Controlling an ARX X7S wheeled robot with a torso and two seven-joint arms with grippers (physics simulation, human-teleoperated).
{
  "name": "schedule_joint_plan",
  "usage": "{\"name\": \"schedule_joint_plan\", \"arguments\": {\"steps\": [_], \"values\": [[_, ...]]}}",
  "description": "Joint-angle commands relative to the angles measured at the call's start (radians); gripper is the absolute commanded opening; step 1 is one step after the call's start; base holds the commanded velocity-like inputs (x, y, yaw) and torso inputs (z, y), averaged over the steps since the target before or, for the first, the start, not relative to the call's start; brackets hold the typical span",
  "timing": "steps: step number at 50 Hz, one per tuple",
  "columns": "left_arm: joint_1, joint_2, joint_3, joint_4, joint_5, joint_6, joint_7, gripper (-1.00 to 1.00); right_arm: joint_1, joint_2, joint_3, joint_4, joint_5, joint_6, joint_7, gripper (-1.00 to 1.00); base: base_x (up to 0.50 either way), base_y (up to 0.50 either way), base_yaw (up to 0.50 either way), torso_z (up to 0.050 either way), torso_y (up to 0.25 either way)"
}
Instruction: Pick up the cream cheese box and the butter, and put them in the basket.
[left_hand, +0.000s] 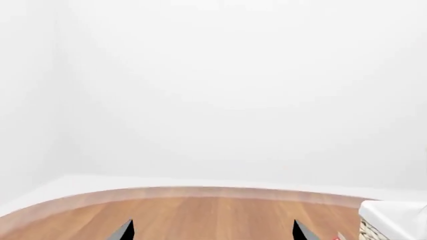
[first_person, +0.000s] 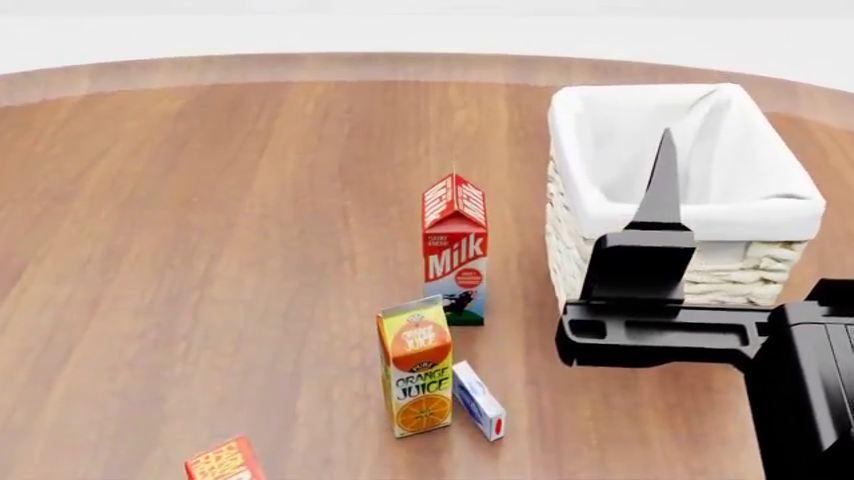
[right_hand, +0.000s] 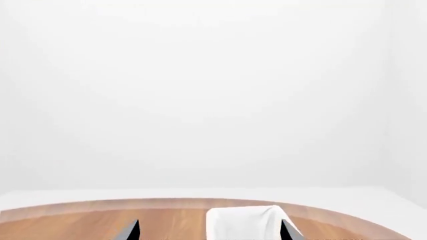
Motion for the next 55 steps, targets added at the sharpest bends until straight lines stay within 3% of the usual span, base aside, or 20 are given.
{"name": "schedule_joint_plan", "arguments": {"steps": [1,55], "values": [[0.020,-0.035,0.054,0.022,0.065,0.038,0.042,1.00,-0.002,0.015,-0.022,-0.002,0.006,-0.013,0.008,1.00,0.00,0.00,0.00,0.000,-0.250],[0.047,-0.072,0.051,-0.026,-0.071,0.129,-0.062,1.00,-0.012,0.009,-0.107,-0.026,-0.004,-0.057,-0.032,1.00,0.00,0.00,0.00,0.000,-0.245]]}}
